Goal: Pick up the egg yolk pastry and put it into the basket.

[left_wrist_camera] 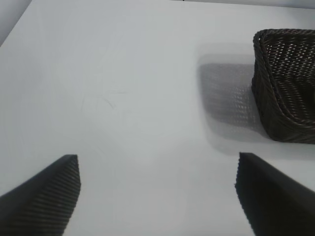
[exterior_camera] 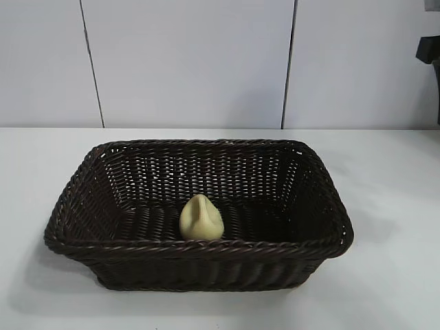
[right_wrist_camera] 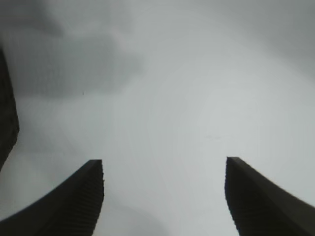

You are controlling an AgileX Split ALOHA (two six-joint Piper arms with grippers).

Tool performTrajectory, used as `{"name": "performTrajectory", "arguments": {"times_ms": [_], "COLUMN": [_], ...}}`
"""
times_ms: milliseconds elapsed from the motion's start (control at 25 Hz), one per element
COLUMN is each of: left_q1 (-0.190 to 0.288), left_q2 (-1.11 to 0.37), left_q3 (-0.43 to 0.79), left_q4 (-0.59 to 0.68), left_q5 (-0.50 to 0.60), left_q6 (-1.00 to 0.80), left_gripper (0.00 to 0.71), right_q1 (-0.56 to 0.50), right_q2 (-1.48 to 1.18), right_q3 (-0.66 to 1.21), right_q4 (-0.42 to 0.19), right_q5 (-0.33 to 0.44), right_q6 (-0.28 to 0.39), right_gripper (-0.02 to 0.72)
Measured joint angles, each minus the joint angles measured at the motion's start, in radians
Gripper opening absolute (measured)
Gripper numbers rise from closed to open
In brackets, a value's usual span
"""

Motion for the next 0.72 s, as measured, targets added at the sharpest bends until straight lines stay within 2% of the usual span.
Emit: {"name": "performTrajectory", "arguments": {"times_ms": [480,720], "left_q1": [0.000,0.000], "left_q2": [0.000,0.000], "left_q3": [0.000,0.000], "left_q4": [0.000,0.000], "left_q5": [0.000,0.000], "left_q6": [0.000,0.000], "left_gripper": [0.624,0.624], "right_q1": [0.000,0.000], "right_q2": [-0.575,-0.866], "right_q3": [0.375,0.558], "right_q4": [0.000,0.001], "right_q5": [0.018,-0.017], "right_q6": [0.000,0.000], "right_gripper": [0.505,0.505]}}
